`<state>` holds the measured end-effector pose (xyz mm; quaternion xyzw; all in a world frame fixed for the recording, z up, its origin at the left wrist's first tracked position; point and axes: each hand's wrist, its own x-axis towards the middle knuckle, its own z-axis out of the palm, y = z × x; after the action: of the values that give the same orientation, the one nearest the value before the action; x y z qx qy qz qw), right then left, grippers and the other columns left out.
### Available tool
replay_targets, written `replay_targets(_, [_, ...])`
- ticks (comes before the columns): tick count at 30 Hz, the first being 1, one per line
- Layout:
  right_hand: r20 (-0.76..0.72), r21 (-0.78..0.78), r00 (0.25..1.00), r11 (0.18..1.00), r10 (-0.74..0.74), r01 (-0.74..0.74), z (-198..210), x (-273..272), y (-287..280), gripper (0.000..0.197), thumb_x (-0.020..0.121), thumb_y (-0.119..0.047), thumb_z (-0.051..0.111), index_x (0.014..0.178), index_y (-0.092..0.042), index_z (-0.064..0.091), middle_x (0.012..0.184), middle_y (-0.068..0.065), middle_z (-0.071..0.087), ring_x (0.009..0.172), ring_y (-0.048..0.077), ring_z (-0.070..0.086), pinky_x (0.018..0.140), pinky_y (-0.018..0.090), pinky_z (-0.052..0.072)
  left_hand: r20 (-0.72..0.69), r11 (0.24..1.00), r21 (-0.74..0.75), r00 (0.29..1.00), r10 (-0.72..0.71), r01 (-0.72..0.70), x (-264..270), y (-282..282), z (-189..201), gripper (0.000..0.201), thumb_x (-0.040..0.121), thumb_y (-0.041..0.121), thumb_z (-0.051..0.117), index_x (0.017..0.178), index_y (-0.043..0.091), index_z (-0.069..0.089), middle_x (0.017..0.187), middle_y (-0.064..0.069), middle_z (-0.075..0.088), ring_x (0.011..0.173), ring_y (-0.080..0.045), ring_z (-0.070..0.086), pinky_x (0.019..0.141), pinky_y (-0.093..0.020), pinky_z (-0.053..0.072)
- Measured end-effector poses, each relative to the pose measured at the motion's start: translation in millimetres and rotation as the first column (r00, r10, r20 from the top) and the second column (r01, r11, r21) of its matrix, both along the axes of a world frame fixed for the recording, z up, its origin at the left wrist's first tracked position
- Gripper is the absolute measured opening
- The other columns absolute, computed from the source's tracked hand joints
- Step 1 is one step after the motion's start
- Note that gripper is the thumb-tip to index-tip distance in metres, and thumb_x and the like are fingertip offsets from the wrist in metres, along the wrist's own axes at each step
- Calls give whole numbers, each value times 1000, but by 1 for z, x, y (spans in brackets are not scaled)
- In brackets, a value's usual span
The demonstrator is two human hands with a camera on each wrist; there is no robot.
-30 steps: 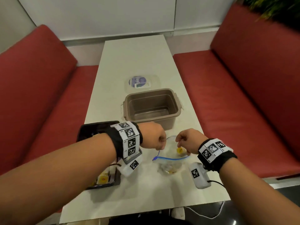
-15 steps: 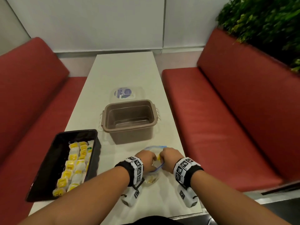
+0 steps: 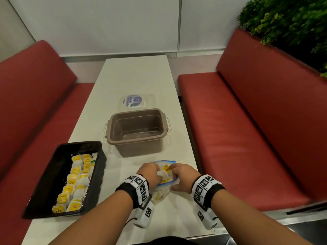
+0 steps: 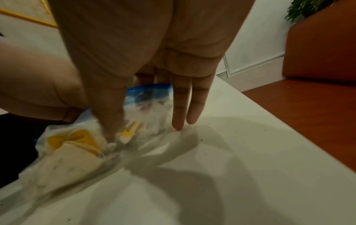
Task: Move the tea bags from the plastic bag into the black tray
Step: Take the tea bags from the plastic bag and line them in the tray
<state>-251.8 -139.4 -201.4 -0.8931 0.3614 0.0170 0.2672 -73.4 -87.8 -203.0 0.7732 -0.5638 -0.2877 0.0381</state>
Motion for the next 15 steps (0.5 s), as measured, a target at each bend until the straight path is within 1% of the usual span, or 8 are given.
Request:
replay_targets(1, [-16,6,1000,1000,3,-3,1,-2,0,32,71,-43,75,78,-14,64,120,-6,60,96,20,61,85,29,50,-9,1000,-16,1000,25,-26,1,-1,0,28,82,30,65,108,19,69,107,-3,68,97,-20,64,79,-24,48])
replay_targets(3, [-34,22,999,999,-22,23,2,-3,-2,40,80,-50,65,86,-12,72,122,-5,61,104,20,61,91,32,49,-59,998,-44,997,48,-51,2,-1,3,23,83,25,63,105,22,68,107,-1,68,96,-19,64,79,-24,49])
replay_targets(6, [-77,-5,993,996,-87,87,3,2,-8,34,92,-39,50,95,-13,72,105,5,69,98,27,64,85,35,51,-158,997,-69,987,29,-41,5,-1,3,26,82,16,60,102,32,65,107,2,67,96,-16,63,81,-23,50])
replay_targets(8, [-122,-6,983,991,-134,134,6,6,-11,26,91,-33,49,102,-21,69,102,7,69,96,30,64,83,34,53,-171,999,-51,985,-20,11,6,1,4,33,82,11,57,105,32,67,111,2,66,101,-17,62,83,-22,48])
replay_targets(10, [-173,7,975,989,-141,145,7,12,-12,25,87,-29,53,108,-27,66,105,6,68,98,30,64,84,33,53,-171,998,-45,984,-56,49,7,2,5,30,84,14,60,110,26,68,113,1,65,105,-18,61,86,-20,45])
replay_targets(12, [-233,13,967,993,-107,113,8,19,-13,26,82,-23,56,106,-27,65,103,6,69,96,31,65,81,33,54,-177,996,-78,982,-66,53,8,4,7,22,87,24,65,109,21,70,102,1,67,95,-16,61,80,-20,43])
replay_targets(14, [-262,14,962,996,-84,91,8,26,-12,28,79,-21,58,106,-27,64,101,7,69,94,31,65,77,32,53,-193,993,-115,979,-61,39,9,6,10,16,88,30,66,100,20,71,89,4,65,83,-14,59,73,-21,42])
replay_targets(15, [-265,21,961,996,-80,89,7,29,-13,30,78,-22,59,107,-28,64,101,6,68,94,30,65,75,31,51,-198,991,-134,979,-54,28,10,7,11,13,88,31,66,95,21,71,87,5,66,81,-13,60,72,-22,44])
